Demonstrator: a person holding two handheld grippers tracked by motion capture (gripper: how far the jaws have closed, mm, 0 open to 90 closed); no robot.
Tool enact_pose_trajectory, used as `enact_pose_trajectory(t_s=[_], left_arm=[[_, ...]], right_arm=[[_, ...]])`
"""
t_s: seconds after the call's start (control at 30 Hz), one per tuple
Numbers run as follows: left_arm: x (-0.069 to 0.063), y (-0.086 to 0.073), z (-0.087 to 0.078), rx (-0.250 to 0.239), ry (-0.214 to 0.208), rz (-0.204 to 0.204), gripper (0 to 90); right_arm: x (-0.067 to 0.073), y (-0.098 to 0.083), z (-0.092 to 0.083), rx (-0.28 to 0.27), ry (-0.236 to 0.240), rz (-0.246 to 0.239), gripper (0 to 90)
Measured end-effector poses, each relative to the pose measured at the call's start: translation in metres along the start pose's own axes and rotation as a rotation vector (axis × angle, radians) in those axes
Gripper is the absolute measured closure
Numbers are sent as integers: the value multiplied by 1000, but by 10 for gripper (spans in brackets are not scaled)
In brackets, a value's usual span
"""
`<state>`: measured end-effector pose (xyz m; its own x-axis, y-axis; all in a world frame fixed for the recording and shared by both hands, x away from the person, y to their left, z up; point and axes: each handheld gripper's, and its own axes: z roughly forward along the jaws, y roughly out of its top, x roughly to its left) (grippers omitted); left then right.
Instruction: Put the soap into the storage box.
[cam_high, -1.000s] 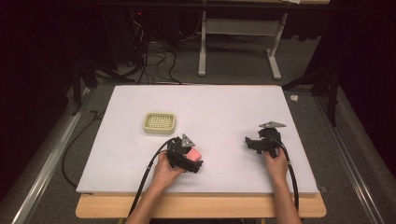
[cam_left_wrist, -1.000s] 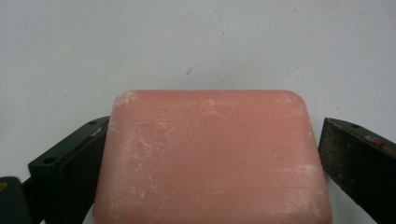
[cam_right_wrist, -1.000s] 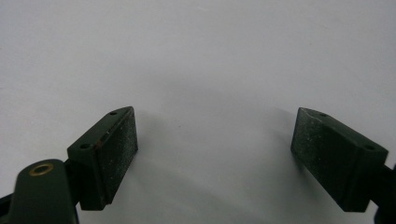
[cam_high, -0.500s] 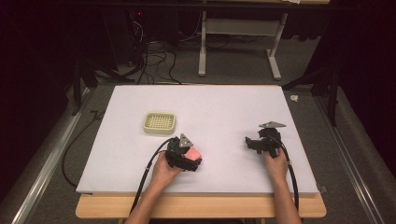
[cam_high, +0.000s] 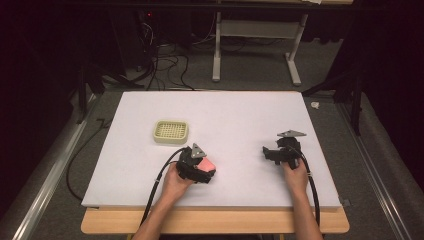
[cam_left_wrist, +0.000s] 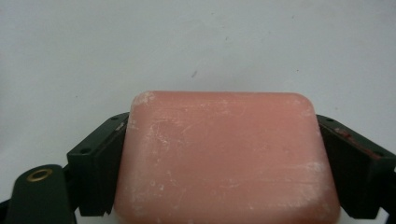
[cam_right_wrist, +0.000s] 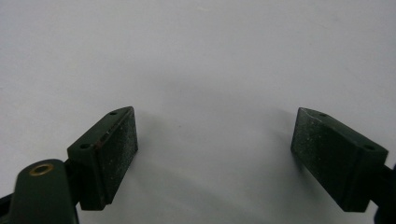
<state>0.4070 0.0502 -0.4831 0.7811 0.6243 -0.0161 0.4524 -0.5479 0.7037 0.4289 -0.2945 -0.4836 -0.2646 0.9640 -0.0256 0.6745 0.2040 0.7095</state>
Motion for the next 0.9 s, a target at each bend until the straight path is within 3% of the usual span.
enact_pose_trajectory(t_s=[0.57, 0.9], left_arm=[[-1, 3, -17, -30, -6, -4, 136], [1, 4, -32, -38, 18, -8, 136]], right_arm=[[0, 0, 0, 0, 0, 0, 154], [0, 0, 0, 0, 0, -1, 155]])
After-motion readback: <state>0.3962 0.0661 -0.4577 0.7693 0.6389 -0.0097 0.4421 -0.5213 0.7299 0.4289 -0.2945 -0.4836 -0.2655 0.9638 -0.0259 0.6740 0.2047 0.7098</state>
